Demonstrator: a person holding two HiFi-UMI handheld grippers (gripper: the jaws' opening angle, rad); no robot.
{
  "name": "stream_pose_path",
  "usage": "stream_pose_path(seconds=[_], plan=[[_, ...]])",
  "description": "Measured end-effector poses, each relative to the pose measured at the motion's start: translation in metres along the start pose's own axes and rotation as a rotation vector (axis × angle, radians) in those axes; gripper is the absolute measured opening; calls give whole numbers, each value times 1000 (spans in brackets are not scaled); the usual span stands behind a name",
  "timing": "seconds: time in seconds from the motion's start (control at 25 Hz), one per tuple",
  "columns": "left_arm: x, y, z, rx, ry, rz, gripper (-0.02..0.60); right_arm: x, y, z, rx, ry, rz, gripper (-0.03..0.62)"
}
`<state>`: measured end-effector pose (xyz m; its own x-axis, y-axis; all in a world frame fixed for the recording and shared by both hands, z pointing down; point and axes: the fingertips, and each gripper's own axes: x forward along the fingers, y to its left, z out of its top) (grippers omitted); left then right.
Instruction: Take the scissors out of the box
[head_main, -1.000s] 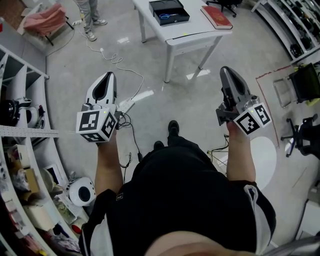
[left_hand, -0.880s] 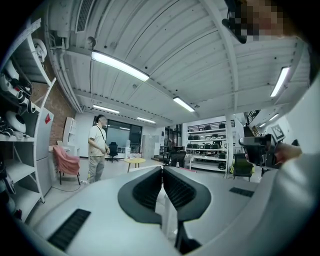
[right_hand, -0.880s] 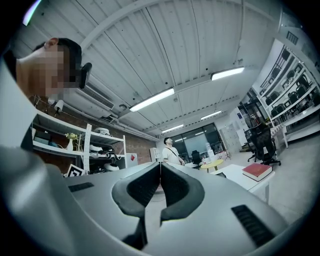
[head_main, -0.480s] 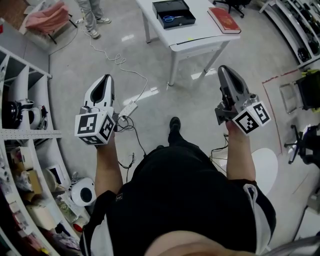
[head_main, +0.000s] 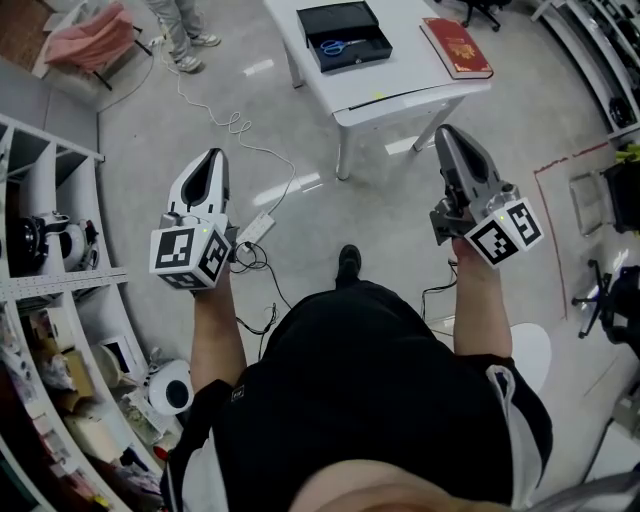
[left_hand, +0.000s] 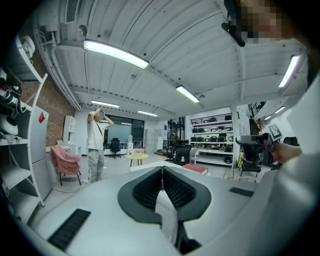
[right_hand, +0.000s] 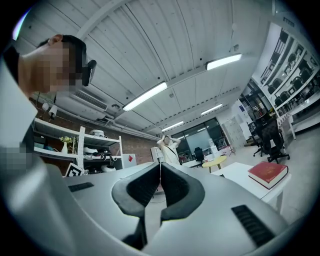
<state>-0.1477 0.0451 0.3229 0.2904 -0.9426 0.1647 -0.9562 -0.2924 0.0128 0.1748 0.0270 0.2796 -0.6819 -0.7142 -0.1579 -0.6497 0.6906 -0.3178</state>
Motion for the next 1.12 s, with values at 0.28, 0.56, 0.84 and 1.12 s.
stream_pose_path(seconds=[0.28,0.56,0.84,1.12], plan=[[57,-20,14,28,7,-23,23,18,-50,15,19,-11,17,29],[83,-19,19,45,22,-7,23,36,-78,15,46,-11,36,31],[108,9,25,49,19,-18,23,67,-86,12,50,-18,27,29],[152,66,26,50,8,-87,23,127,-85,0,17,-15,-30,31]])
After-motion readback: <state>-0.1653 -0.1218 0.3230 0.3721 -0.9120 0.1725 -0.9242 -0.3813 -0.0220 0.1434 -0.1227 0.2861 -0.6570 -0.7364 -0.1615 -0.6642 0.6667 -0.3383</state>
